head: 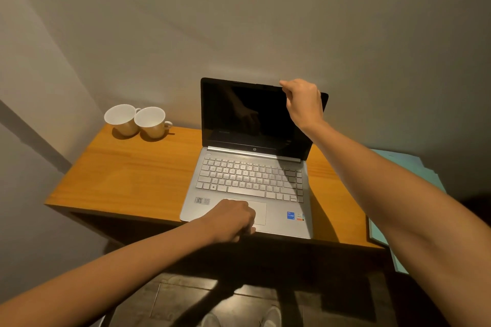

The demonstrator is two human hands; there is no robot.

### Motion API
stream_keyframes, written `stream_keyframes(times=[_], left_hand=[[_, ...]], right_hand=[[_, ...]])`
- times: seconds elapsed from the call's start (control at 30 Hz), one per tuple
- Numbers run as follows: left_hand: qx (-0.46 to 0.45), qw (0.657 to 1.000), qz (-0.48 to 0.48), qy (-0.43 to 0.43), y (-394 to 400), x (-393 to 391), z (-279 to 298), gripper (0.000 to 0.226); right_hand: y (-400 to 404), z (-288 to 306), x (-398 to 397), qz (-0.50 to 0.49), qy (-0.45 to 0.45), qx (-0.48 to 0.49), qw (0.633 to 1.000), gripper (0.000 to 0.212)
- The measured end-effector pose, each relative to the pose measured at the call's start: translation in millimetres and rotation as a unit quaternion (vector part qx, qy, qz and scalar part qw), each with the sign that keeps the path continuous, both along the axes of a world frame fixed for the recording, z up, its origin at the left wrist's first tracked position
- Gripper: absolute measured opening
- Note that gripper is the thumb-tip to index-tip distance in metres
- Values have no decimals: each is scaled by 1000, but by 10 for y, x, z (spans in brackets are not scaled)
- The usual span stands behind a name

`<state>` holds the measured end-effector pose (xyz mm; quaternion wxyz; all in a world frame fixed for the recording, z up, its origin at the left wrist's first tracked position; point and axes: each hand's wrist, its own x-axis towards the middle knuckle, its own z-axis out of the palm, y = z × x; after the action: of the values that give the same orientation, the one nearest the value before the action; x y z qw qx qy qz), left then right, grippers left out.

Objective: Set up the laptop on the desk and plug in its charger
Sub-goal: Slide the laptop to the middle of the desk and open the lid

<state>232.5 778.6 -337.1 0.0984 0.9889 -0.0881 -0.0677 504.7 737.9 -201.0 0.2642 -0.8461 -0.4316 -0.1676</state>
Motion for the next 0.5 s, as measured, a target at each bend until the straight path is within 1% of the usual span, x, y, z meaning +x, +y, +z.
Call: stream_keyframes(times=[0.27, 0.43, 0.5], left_hand=[[4, 1000, 7, 11, -9, -11, 27, 21], [7, 999, -3, 45, -46, -37, 175, 17], [-1, 999, -2, 48, -50, -58, 207, 15]], right_hand=[[-62, -46, -16, 19, 2, 33, 999, 30], [-150, -60, -2, 44, 41, 34, 998, 33], [-241, -77, -47, 55, 43, 58, 996, 30]])
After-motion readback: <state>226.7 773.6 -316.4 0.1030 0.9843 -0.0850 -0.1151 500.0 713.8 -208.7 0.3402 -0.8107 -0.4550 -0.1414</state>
